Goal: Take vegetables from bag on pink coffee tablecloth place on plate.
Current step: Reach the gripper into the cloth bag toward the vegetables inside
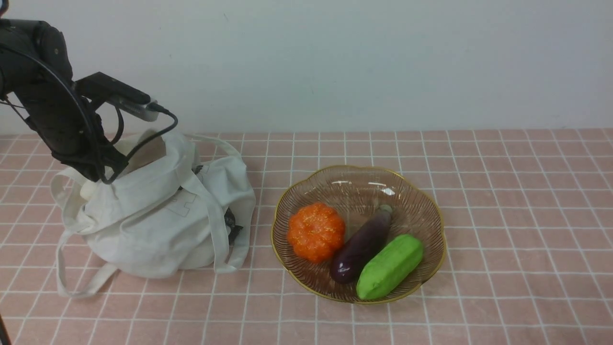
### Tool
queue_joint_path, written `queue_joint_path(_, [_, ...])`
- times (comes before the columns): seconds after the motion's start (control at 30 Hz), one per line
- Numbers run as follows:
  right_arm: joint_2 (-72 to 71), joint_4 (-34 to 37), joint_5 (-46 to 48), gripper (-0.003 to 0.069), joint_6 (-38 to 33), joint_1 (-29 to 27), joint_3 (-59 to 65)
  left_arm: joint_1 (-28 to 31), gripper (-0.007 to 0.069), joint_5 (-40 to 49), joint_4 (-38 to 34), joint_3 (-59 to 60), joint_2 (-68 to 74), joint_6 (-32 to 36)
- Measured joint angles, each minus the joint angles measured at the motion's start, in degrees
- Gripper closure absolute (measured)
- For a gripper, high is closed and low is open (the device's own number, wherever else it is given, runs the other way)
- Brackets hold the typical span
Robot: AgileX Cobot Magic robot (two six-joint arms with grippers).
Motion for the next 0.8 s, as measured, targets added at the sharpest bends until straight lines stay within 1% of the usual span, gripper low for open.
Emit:
queue_joint_path(0.07, [0.00, 0.00, 0.00, 0.0673, 0.00, 0.00, 0.00, 0.00, 0.0575, -1.05, 0.00, 0.00, 0.00, 0.00])
queue_joint_path(0.17, [0.00, 0.00, 0.00, 0.0673, 0.00, 0.00, 0.00, 0.00, 0.0454, -3.02, 0.05, 0.00, 0.00, 0.00])
queue_joint_path(0.2, [0.00, 0.00, 0.00, 0.0673, 0.00, 0.00, 0.00, 0.00, 0.0445, -3.11, 0.06, 0.00, 0.00, 0.00])
queue_joint_path(0.23, [0.00, 0.00, 0.00, 0.0673, 0.00, 0.00, 0.00, 0.00, 0.0372, -3.90, 0.23, 0.00, 0.06, 0.00])
queue_joint_path(0.27, [0.00, 0.00, 0.00, 0.0673, 0.00, 0.00, 0.00, 0.00, 0.0351, -4.10, 0.30, 0.00, 0.18, 0.00])
queue_joint_path(0.3, [0.00, 0.00, 0.00, 0.0673, 0.00, 0.00, 0.00, 0.00, 0.0291, -4.48, 0.35, 0.00, 0.40, 0.00])
queue_joint_path(0.33, [0.00, 0.00, 0.00, 0.0673, 0.00, 0.00, 0.00, 0.00, 0.0253, -4.61, 0.36, 0.00, 0.75, 0.00])
queue_joint_path(0.4, [0.00, 0.00, 0.00, 0.0673, -0.05, 0.00, 0.00, 0.00, 0.0151, -4.61, 0.30, 0.00, 2.10, 0.00])
queue_joint_path(0.5, [0.00, 0.00, 0.00, 0.0673, -0.05, 0.00, 0.00, 0.00, 0.0103, -4.40, 0.26, 0.00, 3.52, 0.05])
queue_joint_path(0.6, [0.00, 0.00, 0.00, 0.0673, -0.05, 0.00, 0.00, 0.00, 0.0097, -4.40, 0.26, 0.00, 4.21, 0.05])
queue_joint_path(0.67, [0.00, 0.00, 0.00, 0.0673, -0.05, 0.00, 0.00, 0.00, 0.0097, -4.40, 0.34, 0.00, 4.68, 0.05])
queue_joint_path(0.8, [0.00, 0.00, 0.00, 0.0673, -0.05, 0.00, 0.00, 0.00, 0.0138, -4.45, 0.34, 0.00, 6.19, 0.05])
